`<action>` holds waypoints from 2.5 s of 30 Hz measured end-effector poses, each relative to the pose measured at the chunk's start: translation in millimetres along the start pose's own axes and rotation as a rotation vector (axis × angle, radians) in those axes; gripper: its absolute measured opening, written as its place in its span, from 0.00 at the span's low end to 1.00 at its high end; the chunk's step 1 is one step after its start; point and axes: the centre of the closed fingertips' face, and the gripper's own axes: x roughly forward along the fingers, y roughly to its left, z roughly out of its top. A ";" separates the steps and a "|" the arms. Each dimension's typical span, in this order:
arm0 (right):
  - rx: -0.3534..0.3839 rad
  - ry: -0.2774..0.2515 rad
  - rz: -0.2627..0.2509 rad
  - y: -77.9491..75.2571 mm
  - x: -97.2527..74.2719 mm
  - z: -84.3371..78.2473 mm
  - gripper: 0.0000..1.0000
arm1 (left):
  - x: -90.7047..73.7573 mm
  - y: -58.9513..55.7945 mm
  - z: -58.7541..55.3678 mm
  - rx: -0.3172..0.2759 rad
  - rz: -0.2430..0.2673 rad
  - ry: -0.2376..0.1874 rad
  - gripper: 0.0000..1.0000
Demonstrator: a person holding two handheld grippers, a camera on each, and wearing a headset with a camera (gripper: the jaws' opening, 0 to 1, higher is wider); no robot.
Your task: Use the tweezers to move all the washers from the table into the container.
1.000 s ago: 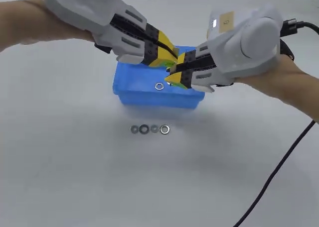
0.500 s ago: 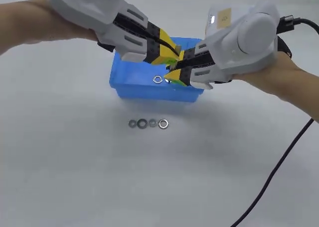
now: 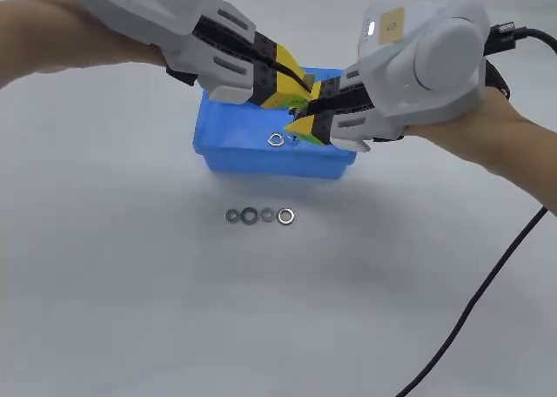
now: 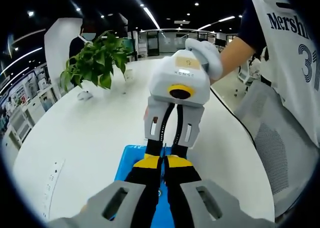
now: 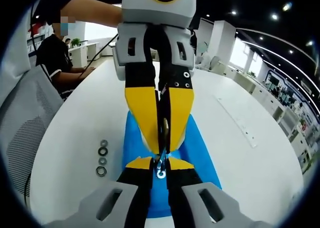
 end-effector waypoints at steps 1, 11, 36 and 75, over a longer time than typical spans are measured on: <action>-0.001 -0.003 -0.002 0.4 -0.9 1.3 0.11 | -0.6 -1.4 1.0 -0.001 -0.002 0.001 0.06; -0.026 -0.020 -0.015 7.0 -13.0 18.4 0.11 | -11.3 -11.4 14.1 0.037 0.004 0.003 0.06; -0.093 -0.085 0.003 71.2 -43.9 66.3 0.11 | -57.5 -84.1 45.8 0.085 0.062 -0.025 0.06; 0.022 -0.021 0.061 101.7 -13.6 17.8 0.11 | -24.4 -106.4 -0.9 -0.004 0.045 -0.004 0.06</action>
